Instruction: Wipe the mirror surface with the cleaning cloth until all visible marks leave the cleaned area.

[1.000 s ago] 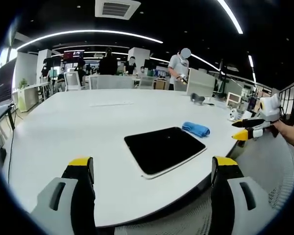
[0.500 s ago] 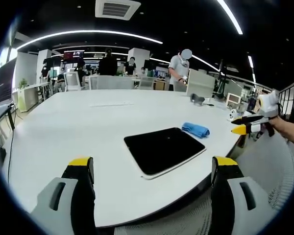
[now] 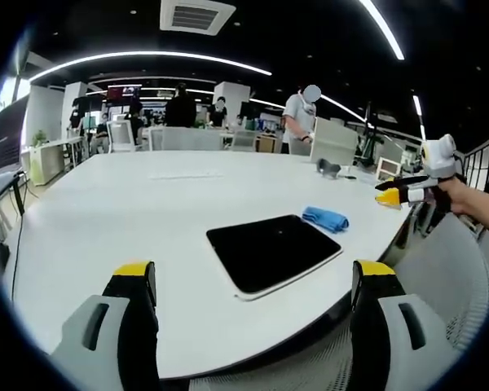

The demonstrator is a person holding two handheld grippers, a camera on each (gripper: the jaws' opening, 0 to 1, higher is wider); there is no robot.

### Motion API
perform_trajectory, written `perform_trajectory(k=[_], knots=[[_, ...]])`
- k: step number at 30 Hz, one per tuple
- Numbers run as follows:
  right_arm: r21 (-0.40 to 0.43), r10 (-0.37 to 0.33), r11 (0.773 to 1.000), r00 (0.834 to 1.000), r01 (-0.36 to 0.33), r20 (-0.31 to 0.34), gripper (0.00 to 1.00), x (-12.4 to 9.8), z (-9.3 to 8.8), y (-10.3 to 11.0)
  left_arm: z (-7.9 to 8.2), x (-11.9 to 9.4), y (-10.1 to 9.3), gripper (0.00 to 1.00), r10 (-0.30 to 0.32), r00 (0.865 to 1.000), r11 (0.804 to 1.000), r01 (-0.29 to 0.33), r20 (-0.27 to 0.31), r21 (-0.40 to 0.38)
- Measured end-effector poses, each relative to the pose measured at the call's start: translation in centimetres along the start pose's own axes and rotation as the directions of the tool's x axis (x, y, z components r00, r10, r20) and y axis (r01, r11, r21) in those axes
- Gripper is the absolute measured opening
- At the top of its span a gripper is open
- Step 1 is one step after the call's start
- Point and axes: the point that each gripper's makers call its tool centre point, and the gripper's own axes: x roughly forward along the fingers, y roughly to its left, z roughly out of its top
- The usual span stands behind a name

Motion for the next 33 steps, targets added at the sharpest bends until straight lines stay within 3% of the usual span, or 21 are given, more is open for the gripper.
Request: perform_trajectory(k=[4,12,19,23,33], knots=[[0.010,0.005,1.000,1.000,-0.005,0.002,0.31,0.4,0.6,-0.3,0.2,-0.1,0.2,0.99,0.014,1.000,1.000,-0.014,0.021,-0.011],[0.024,0.004,1.000,0.996,-0.001,-0.087,0.24,2.4,-0.6,-0.6,0.2,0.0,0.2,0.99,0.011,1.000,1.000,-0.010,0.016,-0.009],[0.063,0.031,0.998,0.993,-0.024,-0.116,0.28,4.7,-1.1,-0.7,0.2,0.0,0.0,0.99,0.002,1.000,1.000,-0.002,0.012,-0.007],[0.015,0.017,1.000,0.988,-0.015,-0.154,0.29,6.0,-1.4,-1.3,0.2,0.0,0.0,0.99,0.000,1.000,1.000,0.000,0.013,-0.006],[0.001,0.034,0.999,0.974,-0.035,-0.224,0.29,9.0,-3.2,-1.9,0.1,0.1,-0.1,0.99,-0.006,1.000,1.000,0.006,0.005,-0.007]])
